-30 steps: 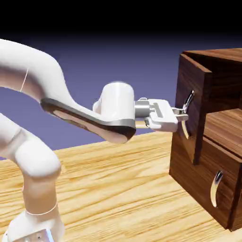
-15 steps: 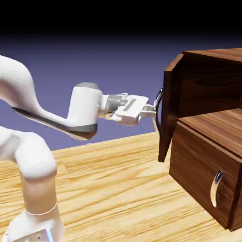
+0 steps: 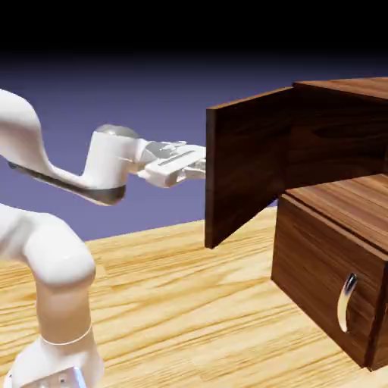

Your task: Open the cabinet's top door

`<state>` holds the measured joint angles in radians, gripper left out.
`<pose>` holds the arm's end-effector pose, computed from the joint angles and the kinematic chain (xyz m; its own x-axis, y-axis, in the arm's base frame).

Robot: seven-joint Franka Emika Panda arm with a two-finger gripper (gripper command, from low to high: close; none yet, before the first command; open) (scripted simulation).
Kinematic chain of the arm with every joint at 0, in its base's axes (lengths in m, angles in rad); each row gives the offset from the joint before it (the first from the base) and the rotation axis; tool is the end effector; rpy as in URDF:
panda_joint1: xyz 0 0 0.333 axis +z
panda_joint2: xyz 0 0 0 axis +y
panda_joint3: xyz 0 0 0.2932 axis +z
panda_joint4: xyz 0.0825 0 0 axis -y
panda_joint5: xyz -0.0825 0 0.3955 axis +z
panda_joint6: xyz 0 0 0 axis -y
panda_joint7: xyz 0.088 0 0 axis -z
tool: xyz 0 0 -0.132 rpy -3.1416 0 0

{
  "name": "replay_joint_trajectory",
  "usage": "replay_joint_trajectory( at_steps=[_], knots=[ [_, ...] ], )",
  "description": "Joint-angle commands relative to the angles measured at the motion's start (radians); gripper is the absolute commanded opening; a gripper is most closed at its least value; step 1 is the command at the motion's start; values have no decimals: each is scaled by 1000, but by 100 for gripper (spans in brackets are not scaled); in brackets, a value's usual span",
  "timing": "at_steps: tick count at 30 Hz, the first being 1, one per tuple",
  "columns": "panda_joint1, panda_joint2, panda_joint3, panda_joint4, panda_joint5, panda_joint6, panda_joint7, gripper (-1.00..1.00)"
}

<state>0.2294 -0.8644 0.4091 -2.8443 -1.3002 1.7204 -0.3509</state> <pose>0.3158 0.0809 0.4500 0.6128 0.3531 -0.7070 0.6128 0.3526 0.7072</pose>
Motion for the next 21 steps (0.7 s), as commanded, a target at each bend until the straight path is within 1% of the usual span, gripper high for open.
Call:
replay_joint_trajectory(
  at_steps=[1, 10, 17, 21],
  knots=[
    [-2, 27, 36, 24, 40, -41, 6, -100],
    [-111, 331, 336, 316, 299, -431, 99, -100],
    [-221, 585, 514, 550, 371, -709, 213, -100],
    [-247, 726, 577, 661, 382, -850, 291, -100]
  ],
)
